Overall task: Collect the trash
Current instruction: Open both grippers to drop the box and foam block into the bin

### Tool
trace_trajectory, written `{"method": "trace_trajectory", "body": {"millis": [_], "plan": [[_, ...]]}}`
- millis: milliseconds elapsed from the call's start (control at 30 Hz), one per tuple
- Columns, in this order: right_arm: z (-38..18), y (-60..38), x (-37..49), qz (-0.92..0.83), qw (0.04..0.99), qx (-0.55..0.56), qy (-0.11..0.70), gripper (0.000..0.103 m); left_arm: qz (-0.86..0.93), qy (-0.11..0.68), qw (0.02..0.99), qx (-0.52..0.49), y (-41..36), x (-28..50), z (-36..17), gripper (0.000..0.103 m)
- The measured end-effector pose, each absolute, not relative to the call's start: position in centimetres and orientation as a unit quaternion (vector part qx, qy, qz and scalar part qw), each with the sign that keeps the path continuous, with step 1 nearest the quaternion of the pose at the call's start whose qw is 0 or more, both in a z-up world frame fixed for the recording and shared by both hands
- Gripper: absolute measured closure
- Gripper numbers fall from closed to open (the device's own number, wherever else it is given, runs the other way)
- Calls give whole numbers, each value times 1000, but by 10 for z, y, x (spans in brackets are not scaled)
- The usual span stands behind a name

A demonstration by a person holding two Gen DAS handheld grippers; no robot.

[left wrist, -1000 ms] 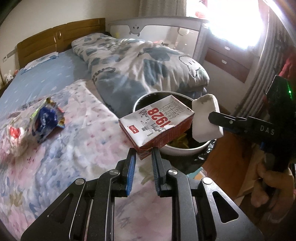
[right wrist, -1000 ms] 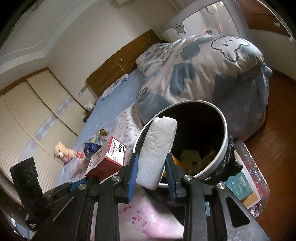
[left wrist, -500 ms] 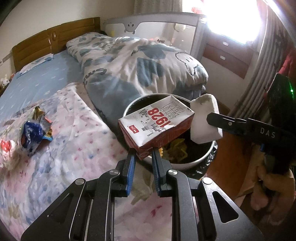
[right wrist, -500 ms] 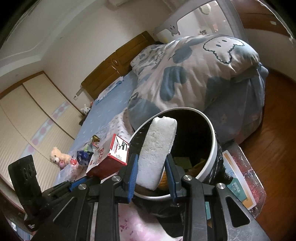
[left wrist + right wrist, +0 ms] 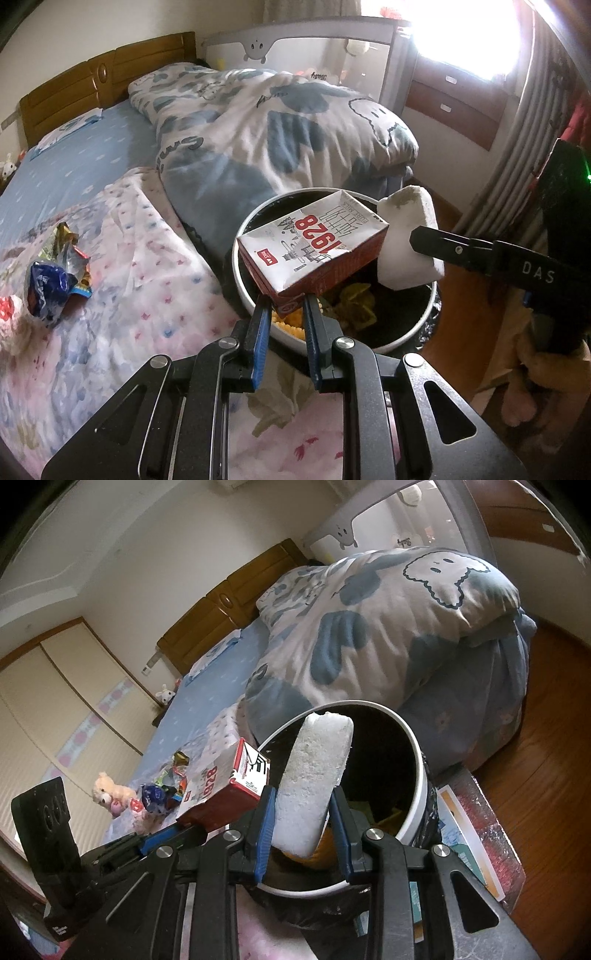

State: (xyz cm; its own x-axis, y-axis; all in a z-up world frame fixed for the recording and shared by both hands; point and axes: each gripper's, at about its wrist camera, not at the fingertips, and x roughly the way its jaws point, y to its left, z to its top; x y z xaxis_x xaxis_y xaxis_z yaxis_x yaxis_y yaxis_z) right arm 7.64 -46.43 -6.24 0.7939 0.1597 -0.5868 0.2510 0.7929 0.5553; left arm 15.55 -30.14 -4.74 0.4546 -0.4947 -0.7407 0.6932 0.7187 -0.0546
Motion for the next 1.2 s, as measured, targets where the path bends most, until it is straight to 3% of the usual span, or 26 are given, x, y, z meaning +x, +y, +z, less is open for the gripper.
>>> {"method": "trace_trajectory", "body": {"millis": [867,933,1000,1067,1200], "plan": [[-72,-478,93,-35,884,323,337,73,-348,402,837,132,-318,171,-57,86],[-73,-478,94,-37,883,323,339,70,-349,399,837,131,-318,171,-56,85],[-74,-480,95,-41,881,328,339,68,-350,395,839,134,-318,170,-55,78],[-75,-482,94,-41,878,336,338,59,-345,389,844,131,-315,169,-54,59],[-72,-482,90,-45,879,342,330,48,-336,392,849,114,-302,170,-53,57]]}}
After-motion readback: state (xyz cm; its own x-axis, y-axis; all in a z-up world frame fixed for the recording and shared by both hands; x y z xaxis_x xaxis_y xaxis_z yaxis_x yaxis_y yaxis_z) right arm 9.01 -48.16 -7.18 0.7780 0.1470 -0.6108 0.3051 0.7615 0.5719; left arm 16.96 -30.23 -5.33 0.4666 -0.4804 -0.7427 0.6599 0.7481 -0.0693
